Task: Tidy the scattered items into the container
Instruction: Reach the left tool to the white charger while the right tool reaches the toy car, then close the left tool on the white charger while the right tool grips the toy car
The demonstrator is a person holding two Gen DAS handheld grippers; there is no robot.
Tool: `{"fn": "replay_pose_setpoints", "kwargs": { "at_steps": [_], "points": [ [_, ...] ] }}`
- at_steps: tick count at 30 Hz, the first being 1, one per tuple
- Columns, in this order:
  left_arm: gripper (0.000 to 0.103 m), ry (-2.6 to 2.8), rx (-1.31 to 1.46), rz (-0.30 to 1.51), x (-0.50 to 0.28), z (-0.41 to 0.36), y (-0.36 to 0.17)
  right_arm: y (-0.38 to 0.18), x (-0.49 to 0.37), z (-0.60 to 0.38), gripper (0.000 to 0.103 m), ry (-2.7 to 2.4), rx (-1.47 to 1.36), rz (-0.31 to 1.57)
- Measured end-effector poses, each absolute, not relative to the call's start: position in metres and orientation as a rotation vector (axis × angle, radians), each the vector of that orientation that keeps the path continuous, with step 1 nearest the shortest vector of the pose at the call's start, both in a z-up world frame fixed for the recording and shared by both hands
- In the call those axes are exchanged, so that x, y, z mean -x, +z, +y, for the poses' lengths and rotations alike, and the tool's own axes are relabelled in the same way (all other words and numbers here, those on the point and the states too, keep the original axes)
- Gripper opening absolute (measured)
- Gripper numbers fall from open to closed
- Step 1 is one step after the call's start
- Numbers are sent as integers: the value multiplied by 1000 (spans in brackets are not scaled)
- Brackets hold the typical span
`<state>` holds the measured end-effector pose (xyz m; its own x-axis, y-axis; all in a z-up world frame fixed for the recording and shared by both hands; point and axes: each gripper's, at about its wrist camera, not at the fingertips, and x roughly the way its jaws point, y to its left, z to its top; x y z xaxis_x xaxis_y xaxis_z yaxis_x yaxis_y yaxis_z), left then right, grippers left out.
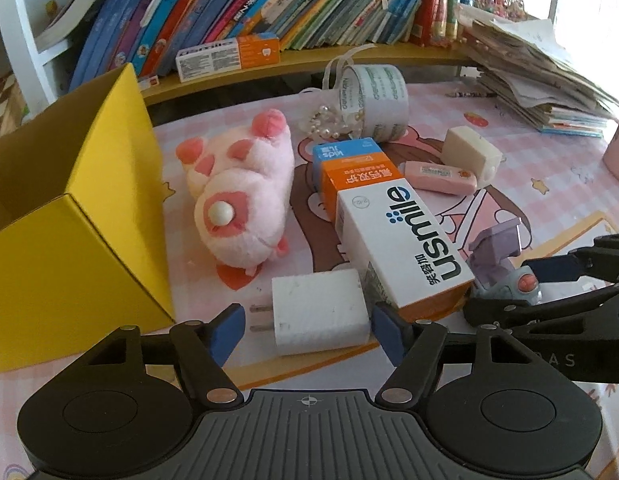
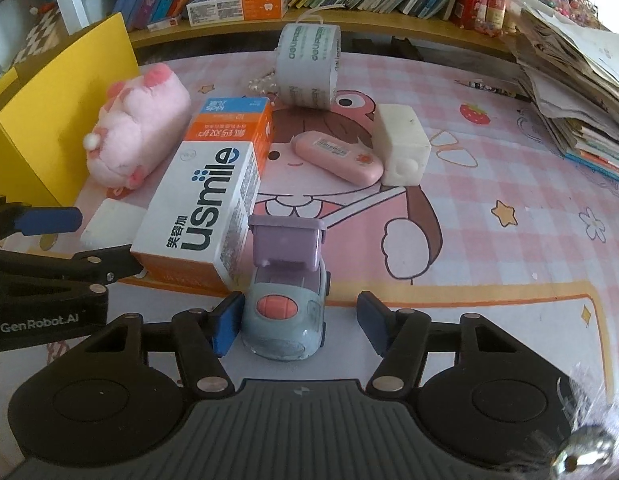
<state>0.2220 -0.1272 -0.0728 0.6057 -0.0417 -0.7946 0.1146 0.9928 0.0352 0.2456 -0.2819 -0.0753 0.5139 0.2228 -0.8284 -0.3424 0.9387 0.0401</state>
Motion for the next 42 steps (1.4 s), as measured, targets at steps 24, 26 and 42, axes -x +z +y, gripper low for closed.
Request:
{"fn": "replay_pose_setpoints", "kwargs": {
  "at_steps": [24, 26, 42],
  "points": [
    [65, -120, -119, 868, -211, -127, -67, -73, -247, -279, 40, 371, 144, 948],
    [65, -119, -117, 859, -208, -127, -64, -71, -245, -280, 40, 375, 139, 941],
    [65, -100, -107, 822, -185, -129, -48, -56, -226, -288, 39, 396, 99, 903]
  ]
}}
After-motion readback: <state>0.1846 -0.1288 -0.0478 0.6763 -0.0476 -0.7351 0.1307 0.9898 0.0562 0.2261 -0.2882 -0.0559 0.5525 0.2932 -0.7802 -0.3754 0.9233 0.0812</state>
